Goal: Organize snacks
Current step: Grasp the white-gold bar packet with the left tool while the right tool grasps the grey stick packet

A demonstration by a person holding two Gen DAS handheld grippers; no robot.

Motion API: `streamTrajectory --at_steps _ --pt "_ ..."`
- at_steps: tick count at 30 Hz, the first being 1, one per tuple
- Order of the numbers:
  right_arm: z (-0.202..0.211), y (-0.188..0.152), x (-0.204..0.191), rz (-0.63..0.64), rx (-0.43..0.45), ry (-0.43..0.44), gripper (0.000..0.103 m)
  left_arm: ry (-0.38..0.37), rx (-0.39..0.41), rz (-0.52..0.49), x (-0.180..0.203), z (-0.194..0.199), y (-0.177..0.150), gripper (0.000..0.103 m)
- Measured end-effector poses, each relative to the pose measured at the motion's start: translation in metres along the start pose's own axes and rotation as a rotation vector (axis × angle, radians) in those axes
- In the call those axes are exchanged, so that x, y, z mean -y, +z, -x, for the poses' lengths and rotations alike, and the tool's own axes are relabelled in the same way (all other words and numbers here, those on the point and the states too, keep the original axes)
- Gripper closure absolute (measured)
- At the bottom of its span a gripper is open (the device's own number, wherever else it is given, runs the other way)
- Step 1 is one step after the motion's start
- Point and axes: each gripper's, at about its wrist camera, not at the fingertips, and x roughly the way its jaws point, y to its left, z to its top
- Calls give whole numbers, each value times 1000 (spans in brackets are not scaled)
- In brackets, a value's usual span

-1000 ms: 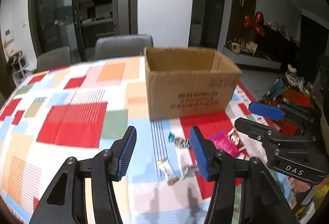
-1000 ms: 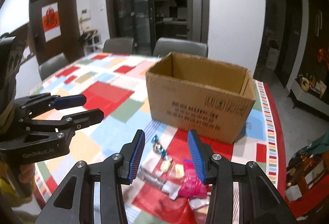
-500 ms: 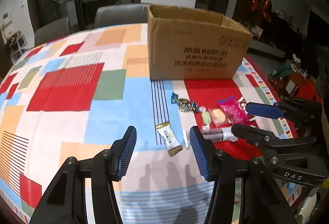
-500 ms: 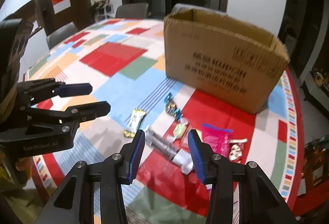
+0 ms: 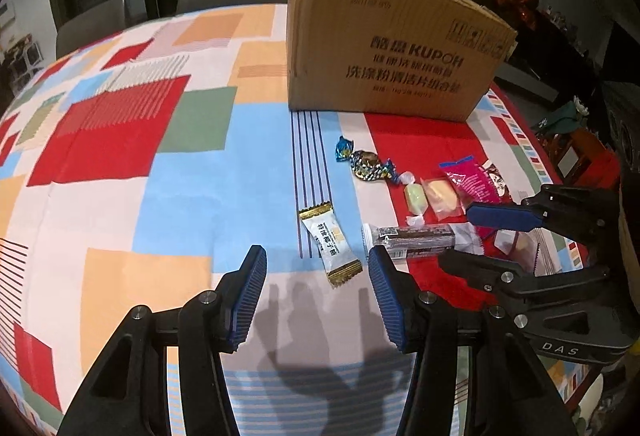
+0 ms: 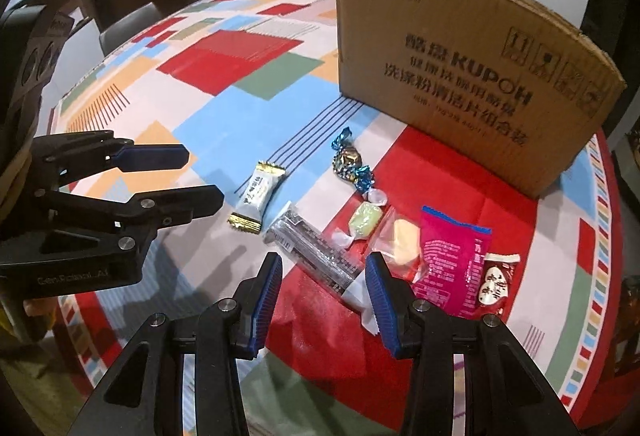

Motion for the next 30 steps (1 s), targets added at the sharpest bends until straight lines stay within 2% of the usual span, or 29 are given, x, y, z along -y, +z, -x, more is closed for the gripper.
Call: streamTrajectory --at_steps 16,21,28,30 --pt "-31 4 7 25 -58 55 59 -31 -62 47 0 -36 7 60" --pt "-37 5 6 24 -52 56 59 -40 -72 58 -1 -42 9 62" --pt "-34 -3 7 -18 1 42 73 -28 -68 54 1 -46 11 64" --pt "-32 -6 9 -42 19 41 76 -19 -66 50 2 -47 11 67"
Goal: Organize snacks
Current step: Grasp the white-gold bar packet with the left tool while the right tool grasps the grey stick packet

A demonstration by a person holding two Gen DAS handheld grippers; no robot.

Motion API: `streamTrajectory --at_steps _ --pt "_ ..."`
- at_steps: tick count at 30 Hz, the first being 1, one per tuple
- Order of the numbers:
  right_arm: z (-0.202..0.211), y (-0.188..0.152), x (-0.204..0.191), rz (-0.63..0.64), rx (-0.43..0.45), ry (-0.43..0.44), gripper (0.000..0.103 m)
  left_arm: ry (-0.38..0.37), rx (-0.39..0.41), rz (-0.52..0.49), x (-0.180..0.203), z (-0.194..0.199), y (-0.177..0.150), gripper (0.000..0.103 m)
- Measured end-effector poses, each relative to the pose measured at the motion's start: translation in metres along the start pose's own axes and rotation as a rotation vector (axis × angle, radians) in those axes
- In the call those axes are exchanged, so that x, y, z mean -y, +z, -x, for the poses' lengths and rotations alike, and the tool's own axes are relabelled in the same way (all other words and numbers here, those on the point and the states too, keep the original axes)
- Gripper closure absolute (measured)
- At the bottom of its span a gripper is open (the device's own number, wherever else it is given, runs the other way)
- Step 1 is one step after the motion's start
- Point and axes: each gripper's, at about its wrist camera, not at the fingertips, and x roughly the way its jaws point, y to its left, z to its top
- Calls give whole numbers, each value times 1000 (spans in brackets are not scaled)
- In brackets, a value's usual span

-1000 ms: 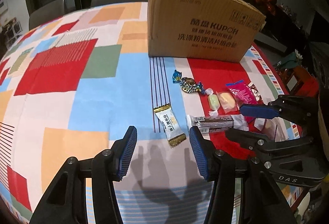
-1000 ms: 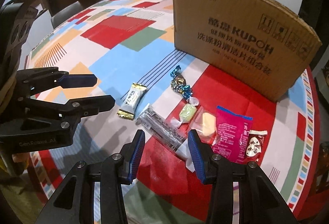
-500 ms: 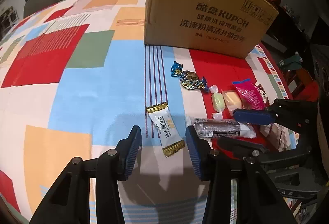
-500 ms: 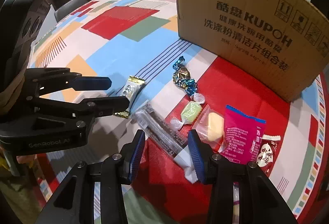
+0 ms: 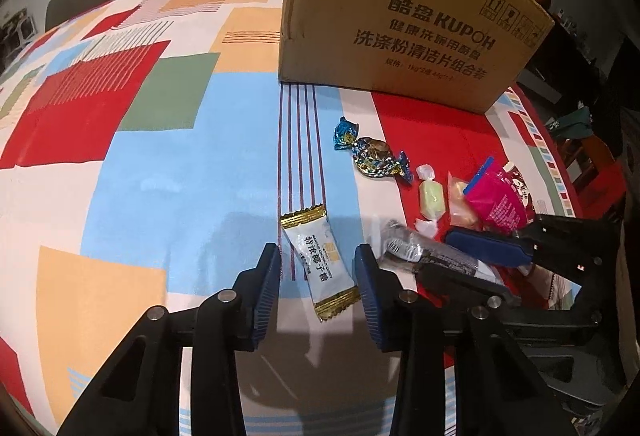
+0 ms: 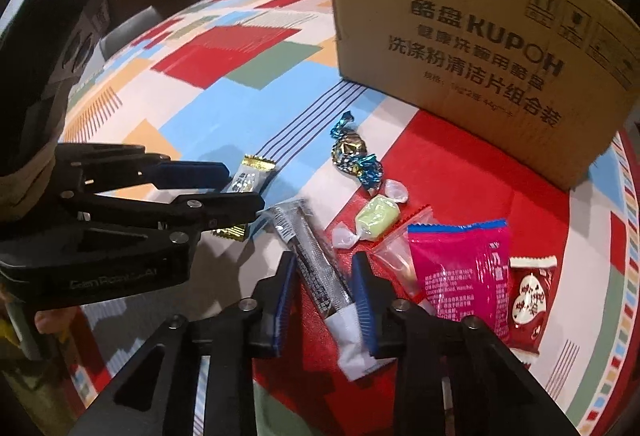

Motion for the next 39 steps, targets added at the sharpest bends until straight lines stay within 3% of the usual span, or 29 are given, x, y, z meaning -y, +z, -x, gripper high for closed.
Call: streamTrajectory --at_steps 8,20,39 --pt "7 -2 13 -146 62 16 80 -17 0 9 0 -1 0 82" --pt "36 -3 11 -235 139 27 81 -44 50 -4 6 28 -5 83" --pt "101 3 -1 -275 290 -27 81 -73 254 -86 24 111 8 83"
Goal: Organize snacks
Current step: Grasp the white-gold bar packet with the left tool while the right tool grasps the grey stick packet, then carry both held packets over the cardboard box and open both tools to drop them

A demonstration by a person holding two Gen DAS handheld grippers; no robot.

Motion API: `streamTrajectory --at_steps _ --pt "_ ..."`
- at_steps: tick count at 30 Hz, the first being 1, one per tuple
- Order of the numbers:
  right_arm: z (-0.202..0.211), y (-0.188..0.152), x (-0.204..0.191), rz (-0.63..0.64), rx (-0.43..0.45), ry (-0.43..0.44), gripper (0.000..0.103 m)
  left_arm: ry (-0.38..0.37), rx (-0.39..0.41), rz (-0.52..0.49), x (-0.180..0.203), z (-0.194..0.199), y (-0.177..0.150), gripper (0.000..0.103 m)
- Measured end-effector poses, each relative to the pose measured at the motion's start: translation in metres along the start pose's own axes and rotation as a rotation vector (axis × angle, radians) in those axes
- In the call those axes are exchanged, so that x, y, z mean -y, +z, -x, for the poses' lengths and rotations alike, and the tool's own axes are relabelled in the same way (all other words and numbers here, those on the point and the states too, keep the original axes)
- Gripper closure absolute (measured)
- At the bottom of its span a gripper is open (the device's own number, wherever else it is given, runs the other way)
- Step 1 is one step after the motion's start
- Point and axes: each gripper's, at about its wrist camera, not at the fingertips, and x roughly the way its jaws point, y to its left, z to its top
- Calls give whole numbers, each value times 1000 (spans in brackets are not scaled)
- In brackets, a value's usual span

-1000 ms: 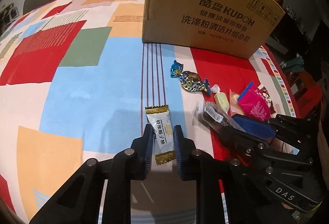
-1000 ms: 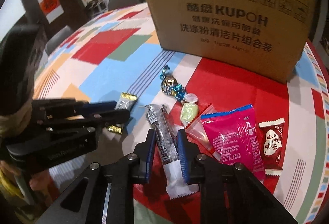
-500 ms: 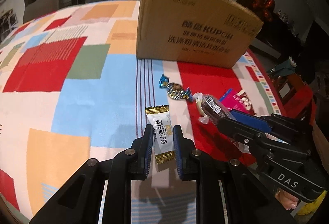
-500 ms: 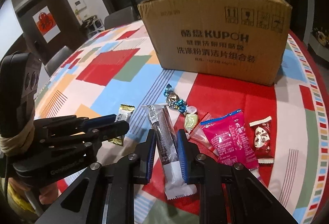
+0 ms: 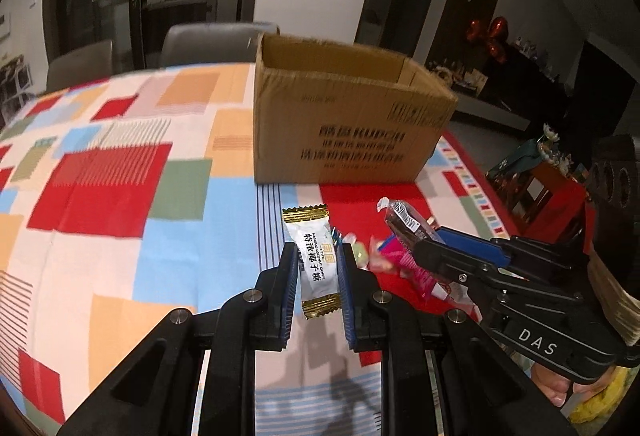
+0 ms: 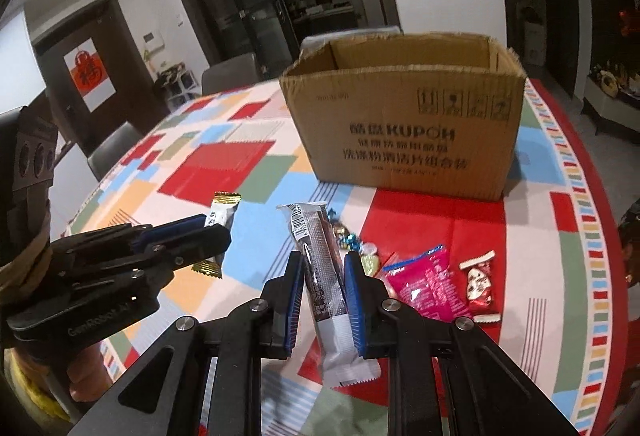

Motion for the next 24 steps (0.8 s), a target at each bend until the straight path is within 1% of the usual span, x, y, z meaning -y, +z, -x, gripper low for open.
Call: streamTrajectory --at_steps 8,15,18,24 --pt "21 20 2 -23 77 -11 81 -6 70 -27 7 17 21 83" --pt "36 40 1 -30 146 -19 82 -7 137 -54 12 30 48 83" --pt "43 50 1 -35 173 -24 82 -2 167 -70 15 33 60 83" --pt "51 71 4 -33 215 -42 82 5 204 -90 17 35 82 83"
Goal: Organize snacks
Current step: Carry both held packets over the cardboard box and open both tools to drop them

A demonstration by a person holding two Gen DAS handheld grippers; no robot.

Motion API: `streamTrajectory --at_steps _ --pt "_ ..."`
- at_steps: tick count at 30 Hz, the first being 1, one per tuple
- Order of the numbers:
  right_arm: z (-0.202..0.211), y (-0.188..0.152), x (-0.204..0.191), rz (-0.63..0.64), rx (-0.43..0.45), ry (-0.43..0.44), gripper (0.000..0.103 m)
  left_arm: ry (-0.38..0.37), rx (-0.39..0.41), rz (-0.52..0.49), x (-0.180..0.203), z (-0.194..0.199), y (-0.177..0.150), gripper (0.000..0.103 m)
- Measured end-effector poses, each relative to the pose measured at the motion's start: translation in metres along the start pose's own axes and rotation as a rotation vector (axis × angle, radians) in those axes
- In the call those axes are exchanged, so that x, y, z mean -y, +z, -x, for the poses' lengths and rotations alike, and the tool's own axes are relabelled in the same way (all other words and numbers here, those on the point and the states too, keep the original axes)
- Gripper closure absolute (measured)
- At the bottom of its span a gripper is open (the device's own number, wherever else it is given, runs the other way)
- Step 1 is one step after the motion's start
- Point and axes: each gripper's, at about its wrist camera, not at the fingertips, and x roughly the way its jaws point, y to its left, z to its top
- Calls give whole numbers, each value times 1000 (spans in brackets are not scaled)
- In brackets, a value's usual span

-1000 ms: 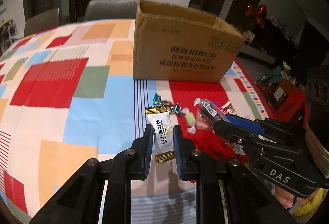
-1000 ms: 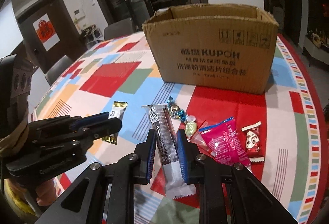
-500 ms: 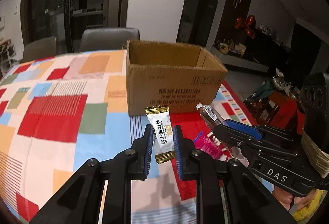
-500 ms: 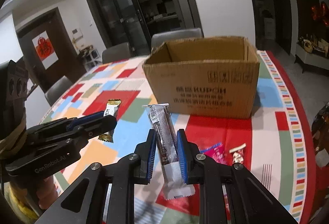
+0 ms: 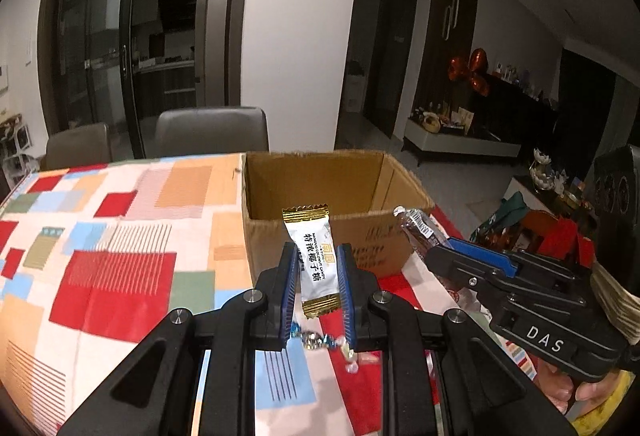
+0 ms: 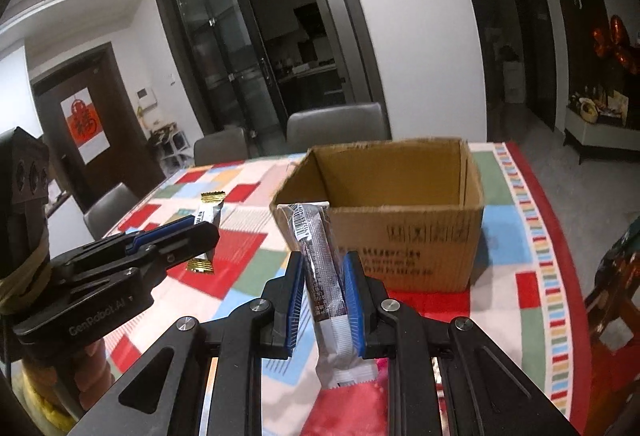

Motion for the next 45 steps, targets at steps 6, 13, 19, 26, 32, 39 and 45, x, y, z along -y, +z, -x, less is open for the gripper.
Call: streamTrajectory --at_steps 6,13,19,26,32,39,45 --pt "0 25 3 10 34 -17 82 -2 19 -10 -1 -9 20 83" --pt "-9 51 9 22 55 -32 82 -14 20 -21 -5 -31 46 83" --pt "-30 66 20 36 50 -46 82 -14 6 -29 -9 -55 59 83" --pt "-58 77 36 43 33 -56 82 -9 -23 -31 -14 -90 66 83" --pt "-79 83 51 37 19 -65 82 -9 -46 -35 -16 -119 71 82" --pt "-89 83 61 22 9 -103 70 21 -51 -49 -13 -135 72 60" --pt "-76 74 62 25 8 -110 70 15 -25 -54 -9 -118 67 57"
